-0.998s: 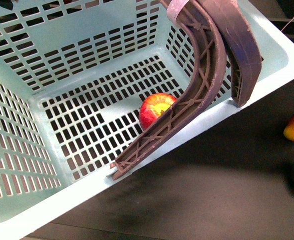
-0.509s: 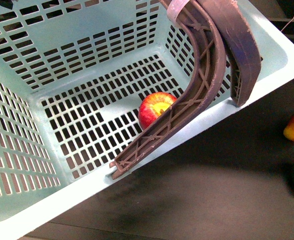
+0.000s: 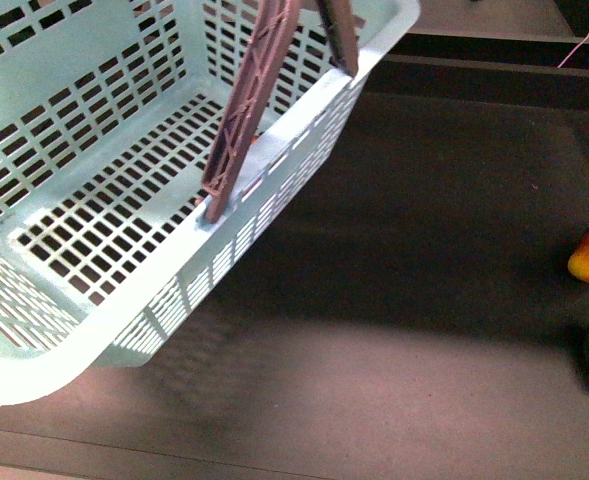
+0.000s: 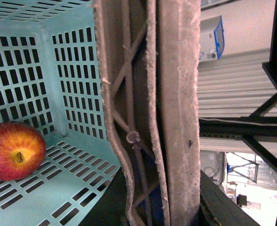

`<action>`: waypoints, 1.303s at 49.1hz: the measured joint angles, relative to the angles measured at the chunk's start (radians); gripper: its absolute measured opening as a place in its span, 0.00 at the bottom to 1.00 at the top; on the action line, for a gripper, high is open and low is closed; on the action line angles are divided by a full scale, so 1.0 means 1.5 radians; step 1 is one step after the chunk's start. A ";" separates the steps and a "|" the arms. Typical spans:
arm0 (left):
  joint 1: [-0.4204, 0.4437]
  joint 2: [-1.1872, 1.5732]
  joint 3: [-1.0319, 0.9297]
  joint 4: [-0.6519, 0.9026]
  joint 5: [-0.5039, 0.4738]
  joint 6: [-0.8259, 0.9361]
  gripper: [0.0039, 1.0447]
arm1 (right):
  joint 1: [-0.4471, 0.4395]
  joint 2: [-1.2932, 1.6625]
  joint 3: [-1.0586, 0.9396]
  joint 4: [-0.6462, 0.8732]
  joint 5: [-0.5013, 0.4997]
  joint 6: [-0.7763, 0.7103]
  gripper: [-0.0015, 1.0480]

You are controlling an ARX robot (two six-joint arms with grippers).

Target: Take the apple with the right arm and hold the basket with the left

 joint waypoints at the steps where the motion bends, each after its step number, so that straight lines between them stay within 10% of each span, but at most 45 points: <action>1: 0.011 0.011 0.001 0.005 0.001 -0.005 0.17 | 0.000 0.000 0.000 0.000 0.000 0.000 0.92; 53: 0.158 0.338 0.183 -0.011 -0.083 -0.169 0.18 | 0.000 0.000 0.000 0.000 0.000 0.000 0.92; 64: 0.163 0.324 0.171 -0.001 -0.076 -0.174 0.57 | 0.000 0.000 0.000 0.000 0.000 0.000 0.92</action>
